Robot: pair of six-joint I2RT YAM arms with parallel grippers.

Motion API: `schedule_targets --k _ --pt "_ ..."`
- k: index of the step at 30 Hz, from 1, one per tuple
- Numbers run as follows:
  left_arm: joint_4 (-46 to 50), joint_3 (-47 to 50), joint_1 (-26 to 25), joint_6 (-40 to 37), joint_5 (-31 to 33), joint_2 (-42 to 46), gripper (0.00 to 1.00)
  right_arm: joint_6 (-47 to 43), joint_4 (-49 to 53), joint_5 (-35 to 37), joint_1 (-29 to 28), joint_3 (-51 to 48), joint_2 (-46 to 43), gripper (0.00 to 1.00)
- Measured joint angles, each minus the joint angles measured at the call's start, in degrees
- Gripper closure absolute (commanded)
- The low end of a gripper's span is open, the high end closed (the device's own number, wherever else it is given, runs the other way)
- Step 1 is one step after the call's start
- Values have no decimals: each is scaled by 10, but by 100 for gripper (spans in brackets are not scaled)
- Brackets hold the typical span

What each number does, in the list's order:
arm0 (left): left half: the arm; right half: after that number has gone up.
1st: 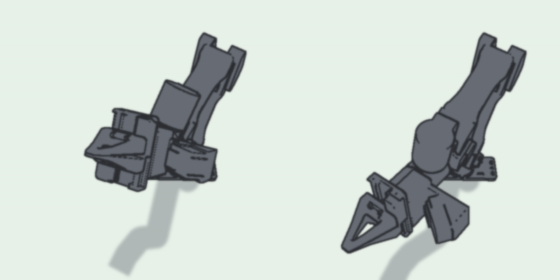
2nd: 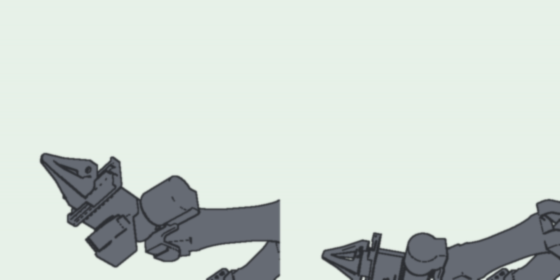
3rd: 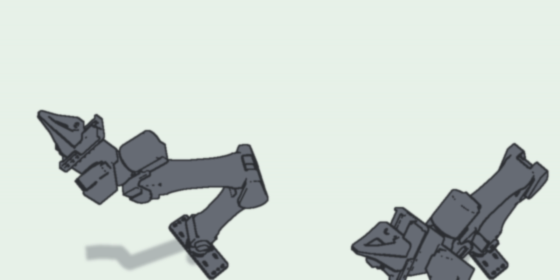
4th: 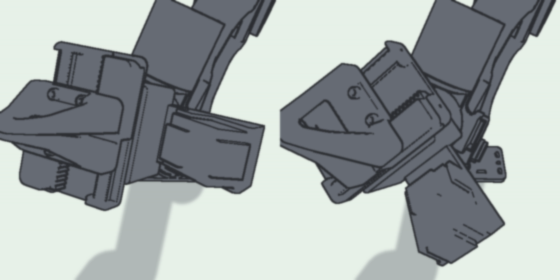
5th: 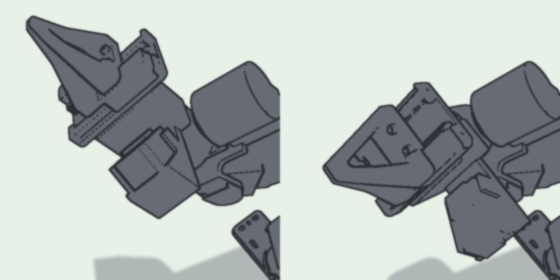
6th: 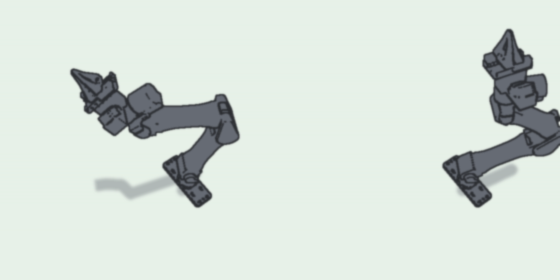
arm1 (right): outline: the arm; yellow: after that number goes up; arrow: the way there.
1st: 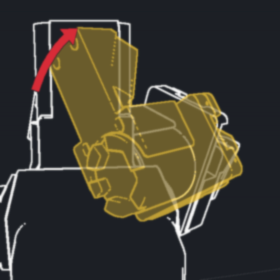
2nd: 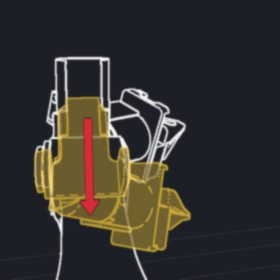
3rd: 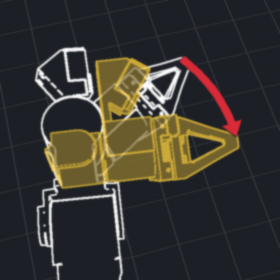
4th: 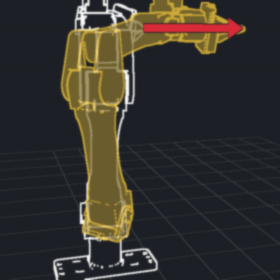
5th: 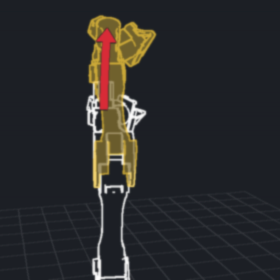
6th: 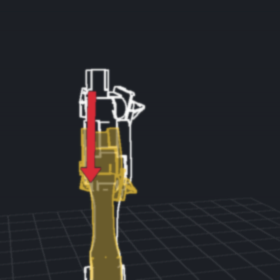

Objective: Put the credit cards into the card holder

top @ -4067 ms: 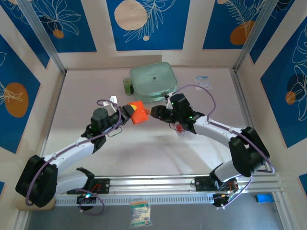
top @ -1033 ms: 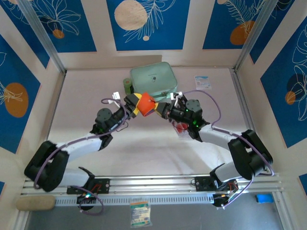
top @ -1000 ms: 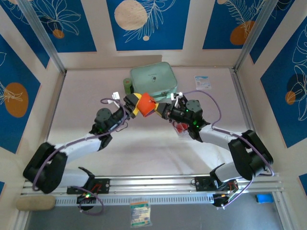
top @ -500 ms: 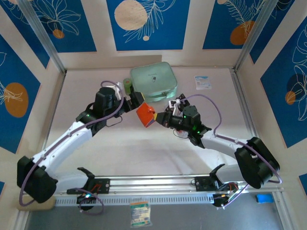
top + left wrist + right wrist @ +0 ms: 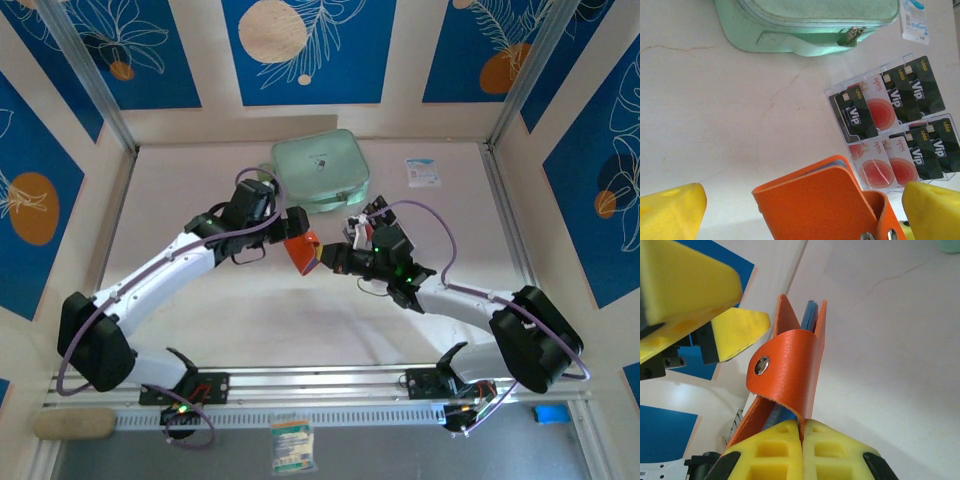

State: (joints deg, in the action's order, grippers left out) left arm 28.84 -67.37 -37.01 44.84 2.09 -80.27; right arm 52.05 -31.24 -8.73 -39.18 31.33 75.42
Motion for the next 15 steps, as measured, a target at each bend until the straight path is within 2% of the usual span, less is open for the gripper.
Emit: schedule_targets --k 8,15 --pt "5 -6 -9 0 10 -40 0 -2 4 10 -2 0 0 100" --pt "6 -4 -10 0 23 -42 0 -2 7 21 -2 0 0 100"
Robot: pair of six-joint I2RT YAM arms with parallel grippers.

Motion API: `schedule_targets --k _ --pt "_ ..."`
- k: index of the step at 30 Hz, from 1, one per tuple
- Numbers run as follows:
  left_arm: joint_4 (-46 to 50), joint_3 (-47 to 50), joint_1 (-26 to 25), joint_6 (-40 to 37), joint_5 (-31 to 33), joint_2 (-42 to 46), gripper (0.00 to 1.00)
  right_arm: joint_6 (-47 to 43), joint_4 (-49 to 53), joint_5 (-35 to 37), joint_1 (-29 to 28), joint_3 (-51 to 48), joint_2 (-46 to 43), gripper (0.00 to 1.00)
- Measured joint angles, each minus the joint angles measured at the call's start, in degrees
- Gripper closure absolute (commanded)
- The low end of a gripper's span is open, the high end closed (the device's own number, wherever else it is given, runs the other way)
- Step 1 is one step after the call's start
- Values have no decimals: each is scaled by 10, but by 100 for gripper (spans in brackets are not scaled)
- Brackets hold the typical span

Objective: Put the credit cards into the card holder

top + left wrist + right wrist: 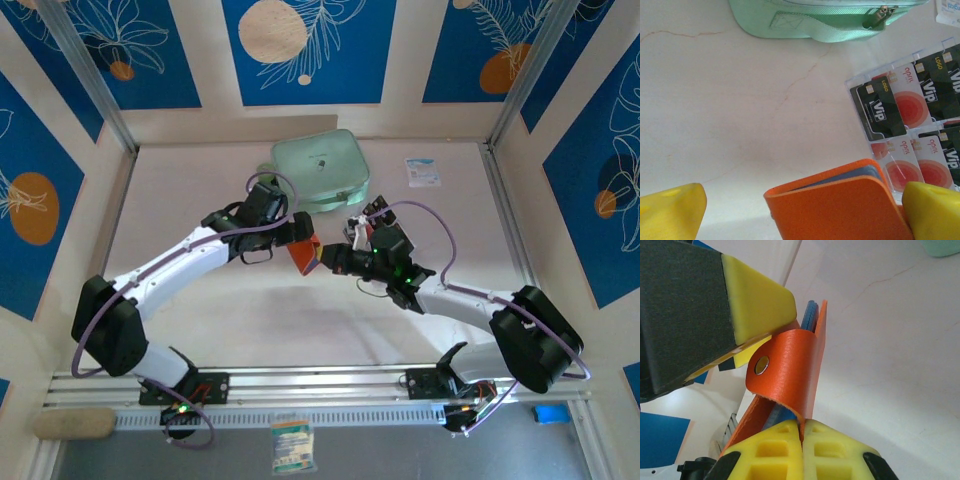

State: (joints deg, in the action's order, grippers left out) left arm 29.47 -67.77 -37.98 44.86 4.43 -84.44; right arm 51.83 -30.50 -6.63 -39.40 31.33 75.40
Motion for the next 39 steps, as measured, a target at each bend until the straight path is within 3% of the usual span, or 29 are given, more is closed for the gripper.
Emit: schedule_targets --k 24,39 --pt "2 60 0 -7 34 65 0 3 15 22 12 -13 -10 100" --pt "62 94 0 -86 27 70 0 25 9 40 12 -21 -4 100"
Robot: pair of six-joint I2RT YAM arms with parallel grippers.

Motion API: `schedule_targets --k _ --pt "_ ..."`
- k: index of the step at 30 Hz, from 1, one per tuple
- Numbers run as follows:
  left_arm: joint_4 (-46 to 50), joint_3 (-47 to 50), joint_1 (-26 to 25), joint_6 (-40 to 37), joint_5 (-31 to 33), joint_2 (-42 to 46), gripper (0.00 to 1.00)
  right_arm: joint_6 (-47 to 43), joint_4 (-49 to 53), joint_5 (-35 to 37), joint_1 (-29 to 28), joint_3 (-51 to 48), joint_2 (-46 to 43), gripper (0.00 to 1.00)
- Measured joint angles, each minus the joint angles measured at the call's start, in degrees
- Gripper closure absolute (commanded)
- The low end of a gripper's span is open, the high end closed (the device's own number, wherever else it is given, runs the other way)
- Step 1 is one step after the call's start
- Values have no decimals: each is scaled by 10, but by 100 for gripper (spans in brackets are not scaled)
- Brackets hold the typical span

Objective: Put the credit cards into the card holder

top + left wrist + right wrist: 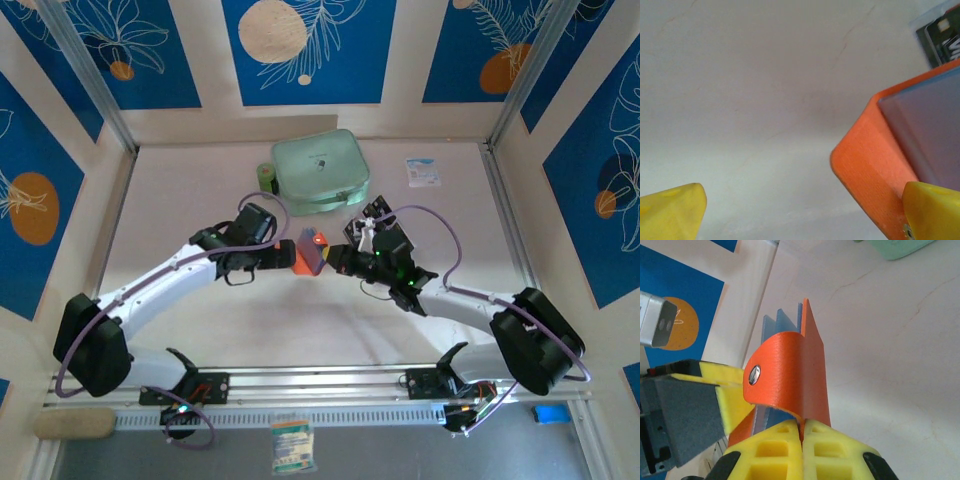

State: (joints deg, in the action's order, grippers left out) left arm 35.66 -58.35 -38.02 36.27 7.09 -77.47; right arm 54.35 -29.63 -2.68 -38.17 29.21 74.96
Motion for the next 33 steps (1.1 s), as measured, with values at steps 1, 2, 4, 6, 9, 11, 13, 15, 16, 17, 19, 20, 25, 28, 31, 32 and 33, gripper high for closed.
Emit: schedule_targets --k 1,2,4,6,9,11,13,15,16,17,19,20,25,28,31,32,33 --pt "6 -1 0 -7 0 -5 0 2 -2 3 -1 -1 3 100" --pt "11 -1 0 -14 0 -11 0 5 -3 5 -3 -2 7 100" --pt "21 -3 0 -24 0 -26 0 12 -9 12 -7 -4 14 100" --pt "29 -4 -2 -35 0 -40 0 18 -14 19 -13 -9 21 100" --pt "41 -10 -8 -47 1 -62 0 33 -26 40 -27 -16 38 100" --pt "44 -14 -11 -53 2 -77 0 46 -31 60 -39 -20 49 100" --pt "45 -15 -13 -56 5 -88 0 60 -35 83 -53 -23 60 100" --pt "45 -17 -13 -62 9 -100 0 75 -40 110 -70 -28 69 100" --pt "46 -20 -13 -64 10 -106 0 83 -44 123 -79 -30 75 100" --pt "47 -22 -13 -67 11 -113 0 91 -49 138 -88 -33 80 100" --pt "47 -25 -13 -70 16 -122 0 107 -59 167 -107 -38 93 100" --pt "47 -27 -13 -73 18 -125 0 116 -62 182 -116 -38 99 100" --pt "51 -40 -13 -84 25 -144 0 158 -75 243 -154 -38 130 100" --pt "54 -44 -13 -92 29 -154 0 185 -79 277 -173 -38 145 100" --pt "60 -44 -14 -99 37 -157 0 211 -75 304 -186 -38 152 100" --pt "62 -44 -16 -101 40 -157 0 219 -74 311 -189 -38 153 100" --pt "65 -45 -17 -104 42 -157 0 224 -72 315 -192 -38 154 100"
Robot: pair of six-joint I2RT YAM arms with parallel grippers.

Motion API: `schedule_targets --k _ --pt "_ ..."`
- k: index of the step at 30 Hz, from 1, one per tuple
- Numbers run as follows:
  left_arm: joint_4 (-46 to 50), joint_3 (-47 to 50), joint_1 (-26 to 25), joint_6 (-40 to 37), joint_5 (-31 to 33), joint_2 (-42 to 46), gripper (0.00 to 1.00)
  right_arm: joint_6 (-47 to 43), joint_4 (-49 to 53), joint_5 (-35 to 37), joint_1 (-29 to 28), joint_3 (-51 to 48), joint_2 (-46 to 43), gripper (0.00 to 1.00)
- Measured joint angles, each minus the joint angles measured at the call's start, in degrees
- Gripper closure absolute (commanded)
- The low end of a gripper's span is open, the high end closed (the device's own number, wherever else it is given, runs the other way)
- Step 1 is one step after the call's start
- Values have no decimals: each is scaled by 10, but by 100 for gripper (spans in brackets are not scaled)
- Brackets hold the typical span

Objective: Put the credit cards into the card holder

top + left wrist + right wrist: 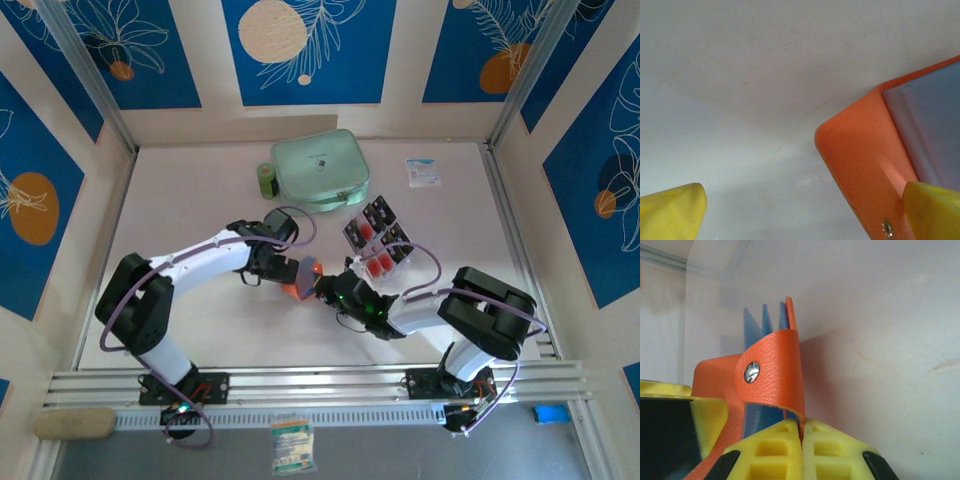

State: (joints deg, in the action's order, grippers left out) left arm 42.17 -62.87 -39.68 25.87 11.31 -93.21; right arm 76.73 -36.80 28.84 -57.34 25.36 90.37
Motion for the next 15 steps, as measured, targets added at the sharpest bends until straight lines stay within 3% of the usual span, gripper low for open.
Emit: schedule_targets --k 15 --pt "69 -55 -37 -35 80 -86 0 57 27 43 -24 5 17 100"
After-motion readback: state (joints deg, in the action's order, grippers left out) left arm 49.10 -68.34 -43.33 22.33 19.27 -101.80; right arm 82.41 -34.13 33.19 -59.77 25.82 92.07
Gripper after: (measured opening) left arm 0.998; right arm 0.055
